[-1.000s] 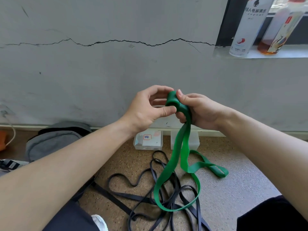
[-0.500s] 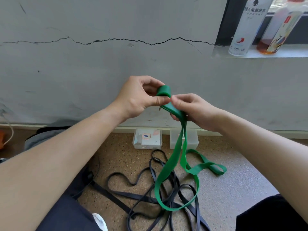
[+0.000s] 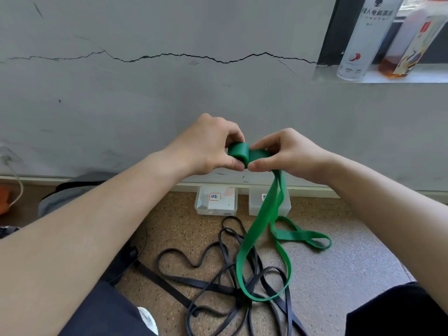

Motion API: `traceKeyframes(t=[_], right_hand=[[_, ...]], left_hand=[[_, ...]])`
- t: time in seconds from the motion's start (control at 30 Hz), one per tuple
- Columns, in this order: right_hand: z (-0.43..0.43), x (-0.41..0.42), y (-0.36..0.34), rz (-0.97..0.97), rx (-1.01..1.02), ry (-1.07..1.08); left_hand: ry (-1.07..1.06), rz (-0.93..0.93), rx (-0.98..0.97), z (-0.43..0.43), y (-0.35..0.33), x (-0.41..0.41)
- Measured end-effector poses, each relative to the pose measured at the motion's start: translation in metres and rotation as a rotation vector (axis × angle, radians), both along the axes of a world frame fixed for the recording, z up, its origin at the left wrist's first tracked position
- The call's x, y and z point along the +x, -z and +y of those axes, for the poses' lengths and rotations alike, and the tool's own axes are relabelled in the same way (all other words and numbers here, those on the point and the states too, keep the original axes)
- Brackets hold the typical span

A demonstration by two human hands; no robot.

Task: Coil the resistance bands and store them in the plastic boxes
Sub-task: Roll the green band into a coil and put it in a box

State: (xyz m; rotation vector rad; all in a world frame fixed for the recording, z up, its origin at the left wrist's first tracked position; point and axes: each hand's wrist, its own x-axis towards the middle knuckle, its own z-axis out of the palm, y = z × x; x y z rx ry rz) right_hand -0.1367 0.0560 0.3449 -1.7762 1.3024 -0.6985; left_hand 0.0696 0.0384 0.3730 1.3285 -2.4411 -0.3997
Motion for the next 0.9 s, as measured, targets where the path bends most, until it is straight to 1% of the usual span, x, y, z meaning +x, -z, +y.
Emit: traceKeyframes(t=[0.07,0.13,0.23,0.3,0.4,0.43,0.5,0.7,0.77,0.8,0.83,0.87,0.9], right_hand=[[-0.001,0.001,0.001,-0.072,0.099,0.057],[-0.002,0.003,0.005,-0.093,0.150,0.108],[-0.003,0.012,0.012,-0.086,0.170,0.170],[-0.003,0.014,0.013,-0.138,0.185,0.182],[-0.006,0.010,0.014,-0.285,0.226,0.165],[-0.006,0.009,0.015,-0.316,0.244,0.151],[-0.006,0.009,0.019,-0.337,0.280,0.125],[-0.006,0.015,0.020,-0.165,0.217,0.116],[-0.006,0.013,0.020,-0.150,0.231,0.098],[-0.006,0.012,0.021,-0.173,0.252,0.085],[-0.006,0.010,0.021,-0.217,0.278,0.078],[-0.007,0.007,0.022,-0.273,0.301,0.072],[-0.007,0.004,0.022,-0.335,0.325,0.064]], left_hand=[[0.005,-0.101,-0.058,0.003,0.000,-0.006],[0.009,-0.188,-0.107,0.005,0.001,-0.011],[0.001,-0.230,-0.128,0.007,0.003,-0.019],[-0.024,-0.203,-0.102,0.007,0.003,-0.020],[-0.057,-0.042,0.015,0.008,0.004,-0.019],[-0.061,0.004,0.047,0.010,0.004,-0.018],[-0.061,0.030,0.085,0.012,0.005,-0.017],[-0.076,-0.076,0.094,0.010,0.008,-0.025],[-0.070,-0.095,0.091,0.010,0.012,-0.026],[-0.068,-0.081,0.095,0.010,0.014,-0.026],[-0.070,-0.040,0.106,0.010,0.017,-0.024],[-0.072,0.041,0.131,0.009,0.021,-0.022],[-0.074,0.160,0.176,0.010,0.025,-0.019]])
